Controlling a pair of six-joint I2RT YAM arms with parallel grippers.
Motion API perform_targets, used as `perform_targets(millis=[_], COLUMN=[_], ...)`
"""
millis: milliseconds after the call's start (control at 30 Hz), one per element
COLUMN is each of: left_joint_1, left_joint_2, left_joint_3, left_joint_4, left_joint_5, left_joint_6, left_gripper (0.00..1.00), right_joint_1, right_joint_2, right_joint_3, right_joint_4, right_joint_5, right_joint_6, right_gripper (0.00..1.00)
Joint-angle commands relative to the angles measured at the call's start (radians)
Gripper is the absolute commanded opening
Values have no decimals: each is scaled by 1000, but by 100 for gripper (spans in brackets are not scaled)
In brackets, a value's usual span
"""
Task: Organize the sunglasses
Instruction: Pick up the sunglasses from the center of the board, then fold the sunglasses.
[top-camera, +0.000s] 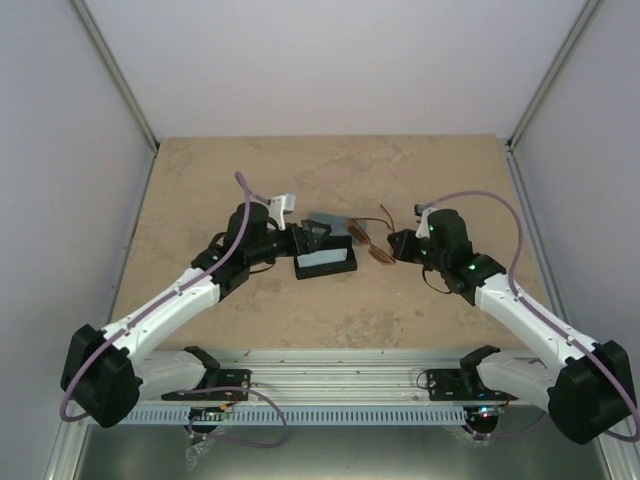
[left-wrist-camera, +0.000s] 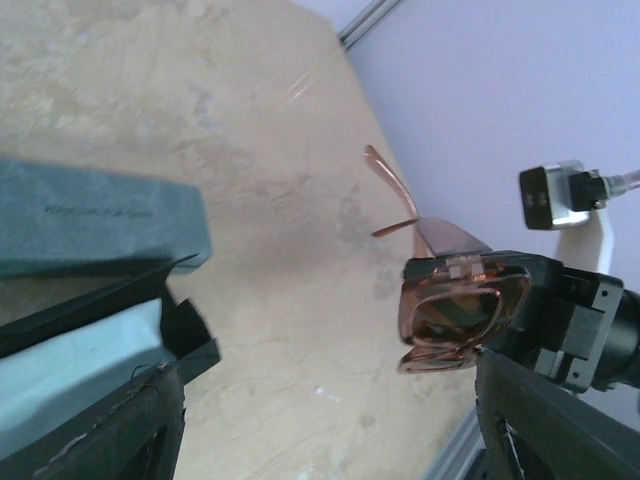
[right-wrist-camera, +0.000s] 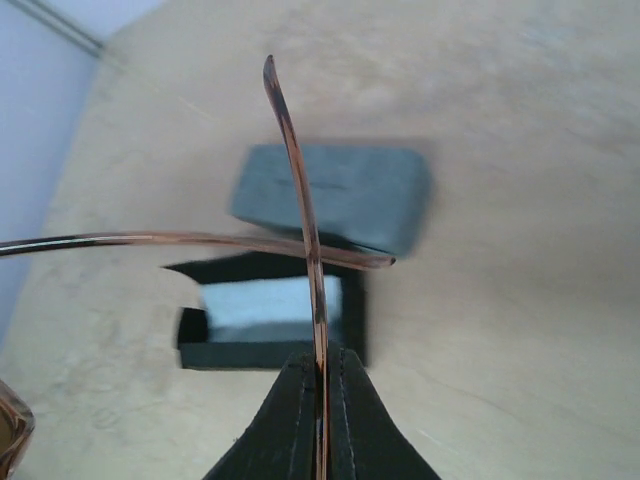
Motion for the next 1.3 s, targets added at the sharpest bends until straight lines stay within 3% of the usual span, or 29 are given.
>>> perform_targets(millis=[0, 267, 433, 767, 1067, 1267], left_joint_1=[-2, -19, -25, -25, -25, -26], left_joint_2=[-63, -91, -131, -91, -63, -40], left_joint_3=[-16, -59, -113, -75, -35, 9], left_joint_4=[127, 201, 208, 165, 40, -11], left_joint_5=[34, -83, -225, -266, -362, -378], left_joint_6=[-37, -257, -364, -452, -487, -453], left_gripper=[81, 72, 69, 51, 20, 2], right_joint_1=[99, 327, 399, 524, 561, 564], right_joint_2=[38, 235, 360, 511, 560, 563], right_joint_3=[102, 356, 508, 660, 692, 694], right_joint_4=[65, -81, -103, -99, -94, -80], right_joint_5=[85, 512, 654, 778, 820, 765], right_joint_6=[13, 25, 22, -29, -61, -84], right_gripper=[0, 0, 0, 0, 0, 3])
